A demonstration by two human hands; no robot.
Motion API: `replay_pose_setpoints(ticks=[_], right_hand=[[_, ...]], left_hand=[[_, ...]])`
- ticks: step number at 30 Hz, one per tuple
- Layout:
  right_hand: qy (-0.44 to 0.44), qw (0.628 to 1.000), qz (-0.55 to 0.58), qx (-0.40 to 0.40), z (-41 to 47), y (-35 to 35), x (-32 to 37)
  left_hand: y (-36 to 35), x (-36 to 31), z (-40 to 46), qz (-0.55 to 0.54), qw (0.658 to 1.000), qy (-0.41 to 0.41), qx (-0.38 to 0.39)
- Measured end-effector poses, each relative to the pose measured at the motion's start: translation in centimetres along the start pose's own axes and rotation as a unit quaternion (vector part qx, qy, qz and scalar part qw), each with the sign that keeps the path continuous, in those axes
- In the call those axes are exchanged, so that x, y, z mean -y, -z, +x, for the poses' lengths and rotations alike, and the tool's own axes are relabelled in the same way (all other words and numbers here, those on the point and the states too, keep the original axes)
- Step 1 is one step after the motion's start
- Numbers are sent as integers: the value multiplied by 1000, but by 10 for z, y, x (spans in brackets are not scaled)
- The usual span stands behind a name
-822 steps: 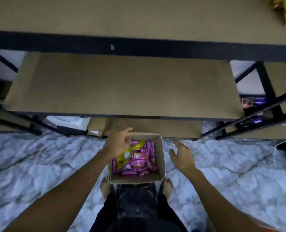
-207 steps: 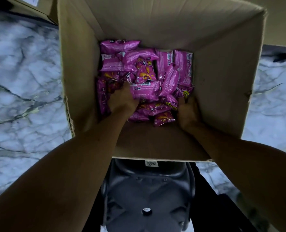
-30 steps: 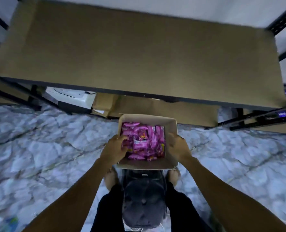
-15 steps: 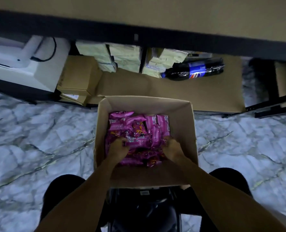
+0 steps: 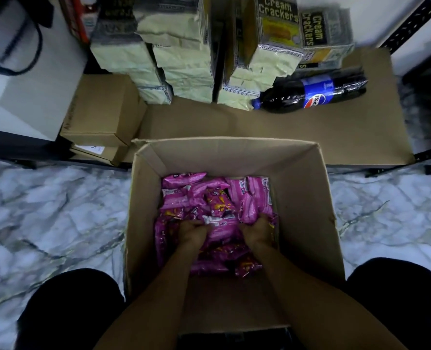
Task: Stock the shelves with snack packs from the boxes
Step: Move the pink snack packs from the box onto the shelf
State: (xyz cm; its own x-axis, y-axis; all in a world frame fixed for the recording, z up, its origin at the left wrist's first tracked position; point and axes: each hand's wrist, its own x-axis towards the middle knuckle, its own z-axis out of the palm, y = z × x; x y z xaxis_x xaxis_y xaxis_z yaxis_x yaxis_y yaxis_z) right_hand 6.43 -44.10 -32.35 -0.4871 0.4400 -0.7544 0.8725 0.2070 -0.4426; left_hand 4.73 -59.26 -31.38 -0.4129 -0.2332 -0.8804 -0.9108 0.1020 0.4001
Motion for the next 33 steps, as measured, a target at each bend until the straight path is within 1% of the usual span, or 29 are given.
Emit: replay_pose_setpoints(ticks=[1,3,5,6,7,8,10,11,12,15,16,17,18,19,20,21,22,23,24,26,27,28,29,30,31,33], right_hand=[[1,1000,21,6,7,-5,-1],[6,997,71,17,17,-12,-4],[-7,992,123,14,16,-14,-6],[-30,988,152,13,13,-13,-6],[-64,980,187,27,11,-12,-4],[-92,970,218,44,9,-10,-3],[-110,960,248,76,12,-4,3],[-111,956,258,82,15,-2,5],[-113,955,263,73,19,-1,4],[-137,953,272,2,22,-5,-6],[-137,951,277,-23,23,-7,-12],[-130,950,281,-35,22,-8,-15],[-120,951,281,-42,22,-9,-19],[-112,954,276,-38,21,-8,-20],[-103,957,268,-33,21,-6,-20],[-100,962,253,-27,22,-5,-20],[-97,964,246,-23,23,-3,-21],[-96,966,240,-20,21,0,-18],[-94,967,236,-21,24,0,-18],[-90,971,219,-23,24,-4,-16],[-93,972,216,-20,24,-7,-16],[-94,970,223,-19,24,-10,-18],[-99,969,228,-17,23,-11,-18],[-100,967,235,-15,23,-11,-20],[-99,967,234,-8,21,-9,-21],[-92,971,222,-3,19,-4,-24]], left_hand=[[-3,-2,4,-8,1000,-7,0],[-3,-3,8,-34,998,-49,-18],[2,0,7,-62,988,-119,-72],[5,1,4,-76,978,-162,-103],[7,2,2,-70,965,-213,-139],[8,3,-1,-39,947,-267,-175],[7,-5,-5,49,899,-372,-228],[6,-10,-8,86,877,-407,-241],[5,-12,-11,118,860,-431,-246],[4,7,-12,241,810,-471,-251],[5,15,-12,297,791,-481,-233],[6,21,-11,356,781,-478,-185],[7,24,-11,404,783,-460,-111],[6,26,-12,430,791,-436,-24],[5,26,-15,421,812,-401,58],[3,24,-19,376,844,-366,115],[1,23,-19,321,875,-339,130],[-1,21,-16,271,898,-327,111],[0,18,-9,251,909,-323,73],[6,17,8,277,908,-314,0],[11,17,14,287,914,-287,0],[13,19,18,270,928,-255,29],[15,20,19,229,946,-214,81],[14,20,17,191,956,-177,134],[12,21,16,170,959,-153,167],[7,25,17,200,951,-135,190]])
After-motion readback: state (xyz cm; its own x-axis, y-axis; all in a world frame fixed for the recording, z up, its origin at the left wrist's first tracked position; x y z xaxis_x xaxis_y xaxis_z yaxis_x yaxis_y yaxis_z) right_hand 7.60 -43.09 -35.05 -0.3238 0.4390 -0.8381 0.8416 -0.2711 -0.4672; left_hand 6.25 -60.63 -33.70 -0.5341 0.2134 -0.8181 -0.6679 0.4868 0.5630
